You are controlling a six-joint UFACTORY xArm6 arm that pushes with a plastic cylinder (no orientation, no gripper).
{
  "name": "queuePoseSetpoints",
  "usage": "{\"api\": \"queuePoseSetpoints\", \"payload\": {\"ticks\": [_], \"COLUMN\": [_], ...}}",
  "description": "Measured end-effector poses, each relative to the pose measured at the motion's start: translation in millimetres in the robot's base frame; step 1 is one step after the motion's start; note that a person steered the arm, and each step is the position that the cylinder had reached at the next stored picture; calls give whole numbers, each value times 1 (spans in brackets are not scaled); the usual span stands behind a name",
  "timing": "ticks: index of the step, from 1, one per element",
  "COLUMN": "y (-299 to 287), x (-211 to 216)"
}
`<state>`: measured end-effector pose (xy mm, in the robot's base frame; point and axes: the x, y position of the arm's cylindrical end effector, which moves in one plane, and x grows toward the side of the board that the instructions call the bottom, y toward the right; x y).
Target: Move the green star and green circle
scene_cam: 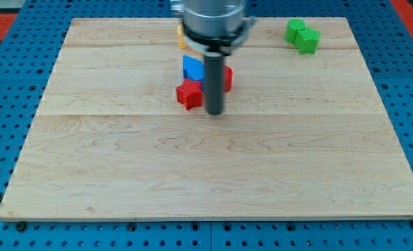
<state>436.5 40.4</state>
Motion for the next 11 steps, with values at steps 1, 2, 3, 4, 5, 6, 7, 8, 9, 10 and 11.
{"api": "queuePoseSetpoints", "payload": {"ticks": [1, 2, 3, 4, 5, 6, 7, 8, 9, 10, 11], "y": [66, 117, 150, 176, 194, 210, 212, 212, 212, 170, 142], "x": [-24, -52, -60, -60, -60, -60, -92, -137, -160, -167, -167]}}
